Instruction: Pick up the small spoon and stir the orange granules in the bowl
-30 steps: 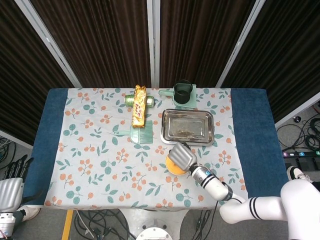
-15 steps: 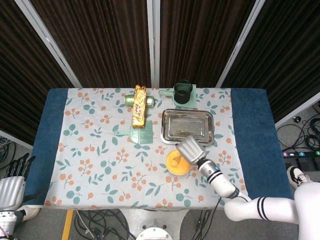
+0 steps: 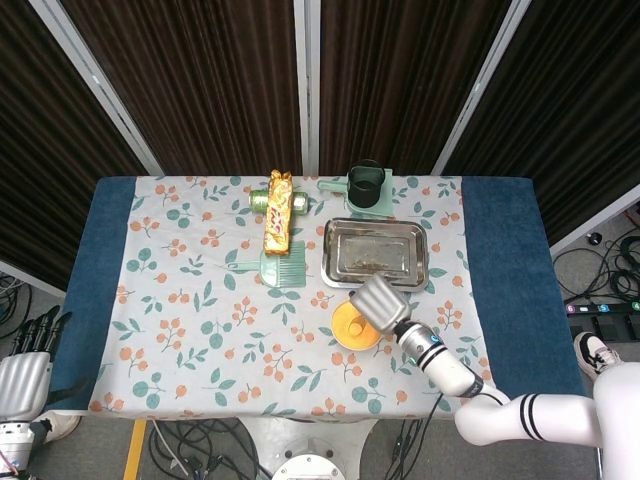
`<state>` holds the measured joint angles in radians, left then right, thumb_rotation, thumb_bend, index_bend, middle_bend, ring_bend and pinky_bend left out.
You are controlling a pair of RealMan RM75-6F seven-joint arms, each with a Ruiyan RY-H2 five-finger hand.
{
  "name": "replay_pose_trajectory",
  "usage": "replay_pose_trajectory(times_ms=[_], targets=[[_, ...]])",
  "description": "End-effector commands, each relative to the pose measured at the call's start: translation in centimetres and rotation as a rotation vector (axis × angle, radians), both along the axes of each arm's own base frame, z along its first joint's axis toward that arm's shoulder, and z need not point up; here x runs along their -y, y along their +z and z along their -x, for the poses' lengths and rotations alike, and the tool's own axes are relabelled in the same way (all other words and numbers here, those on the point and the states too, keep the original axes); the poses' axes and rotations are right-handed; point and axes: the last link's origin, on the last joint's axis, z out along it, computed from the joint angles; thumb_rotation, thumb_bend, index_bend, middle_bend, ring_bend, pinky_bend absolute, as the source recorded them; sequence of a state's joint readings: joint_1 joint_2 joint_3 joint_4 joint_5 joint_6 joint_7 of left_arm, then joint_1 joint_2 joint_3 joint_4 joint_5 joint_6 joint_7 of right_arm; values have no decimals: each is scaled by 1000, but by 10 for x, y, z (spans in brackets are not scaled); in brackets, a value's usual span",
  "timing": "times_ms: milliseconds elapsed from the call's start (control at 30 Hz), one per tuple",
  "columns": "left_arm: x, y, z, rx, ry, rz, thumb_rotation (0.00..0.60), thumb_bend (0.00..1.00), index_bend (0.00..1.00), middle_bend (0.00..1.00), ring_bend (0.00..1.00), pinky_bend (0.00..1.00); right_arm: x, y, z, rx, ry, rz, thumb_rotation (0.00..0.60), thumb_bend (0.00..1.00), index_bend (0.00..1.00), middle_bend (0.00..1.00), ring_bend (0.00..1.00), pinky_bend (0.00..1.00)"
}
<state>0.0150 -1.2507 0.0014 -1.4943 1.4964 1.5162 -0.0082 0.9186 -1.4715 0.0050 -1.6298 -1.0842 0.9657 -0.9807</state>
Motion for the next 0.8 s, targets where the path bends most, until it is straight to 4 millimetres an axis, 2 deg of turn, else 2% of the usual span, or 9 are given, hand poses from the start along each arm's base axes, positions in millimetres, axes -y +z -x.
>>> replay_pose_trajectory(times_ms=[33, 200, 300, 433, 600, 800], targets=[[1, 0, 1, 2, 5, 0, 600, 0, 113, 76, 52, 86, -8, -16, -8, -145, 193, 27, 600, 500, 737, 1000, 1000, 1000], [3, 0, 4, 6, 14, -2, 600, 0, 113, 76, 52, 85, -11, -31, -7, -339, 442, 150, 600, 503, 742, 1000, 1000, 1000], [4, 0, 6, 8, 17, -4, 600, 0, 113, 76, 52, 85, -10, -34, -5, -371, 459, 176, 600, 504, 745, 1000, 1000, 1000], [5, 0, 6, 10, 17, -4, 600, 0, 113, 76, 52, 86, -8, -29, -2, -431, 521, 241, 600, 503, 753, 1000, 1000, 1000], [5, 0, 6, 11, 13, -10, 600, 0, 113, 76, 52, 85, -8, -17, -5, -415, 553, 286, 600, 504, 761, 1000, 1000, 1000], [5, 1, 5, 13, 7, -13, 600, 0, 113, 76, 52, 86, -25, -10, -15, -372, 607, 267, 600, 503, 765, 1000, 1000, 1000]])
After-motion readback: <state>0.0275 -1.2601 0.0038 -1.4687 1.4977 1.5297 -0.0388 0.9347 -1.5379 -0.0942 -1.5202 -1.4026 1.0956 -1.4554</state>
